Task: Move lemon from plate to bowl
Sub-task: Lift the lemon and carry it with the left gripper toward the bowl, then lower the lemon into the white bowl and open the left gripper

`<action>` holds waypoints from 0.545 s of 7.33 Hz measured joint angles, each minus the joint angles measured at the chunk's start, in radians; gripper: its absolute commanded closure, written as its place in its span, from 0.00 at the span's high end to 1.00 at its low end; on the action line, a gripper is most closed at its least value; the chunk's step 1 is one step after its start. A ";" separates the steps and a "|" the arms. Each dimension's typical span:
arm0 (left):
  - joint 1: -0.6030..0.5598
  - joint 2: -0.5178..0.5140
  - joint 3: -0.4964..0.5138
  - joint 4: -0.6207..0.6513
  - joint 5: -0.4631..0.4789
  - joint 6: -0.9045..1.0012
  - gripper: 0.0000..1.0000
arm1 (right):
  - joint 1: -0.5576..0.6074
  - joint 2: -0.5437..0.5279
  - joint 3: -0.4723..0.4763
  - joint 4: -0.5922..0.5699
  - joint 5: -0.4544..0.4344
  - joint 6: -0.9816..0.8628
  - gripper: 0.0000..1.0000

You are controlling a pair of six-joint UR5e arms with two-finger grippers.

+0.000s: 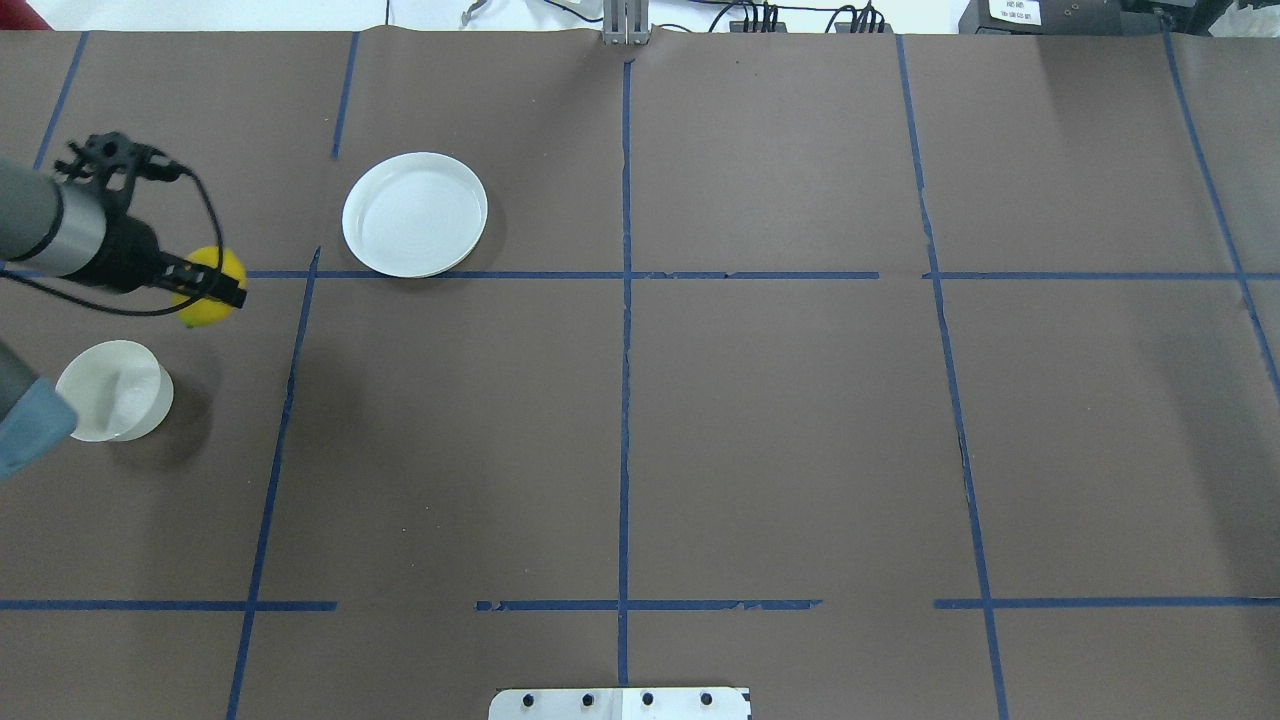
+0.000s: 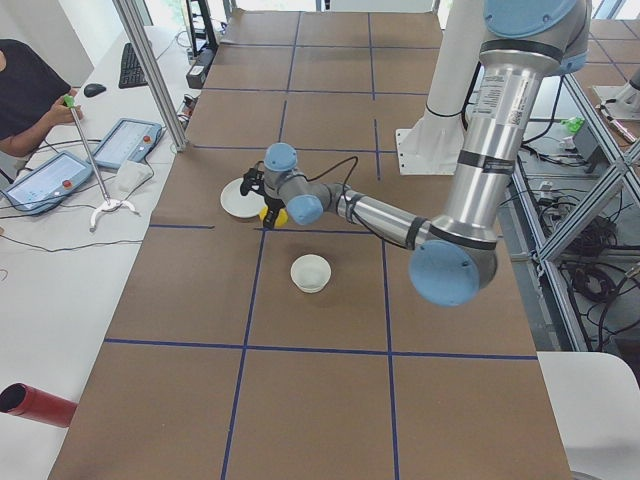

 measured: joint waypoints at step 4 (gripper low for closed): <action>0.003 0.244 -0.069 -0.075 0.003 0.033 0.01 | 0.000 0.000 0.000 0.000 0.000 0.000 1.00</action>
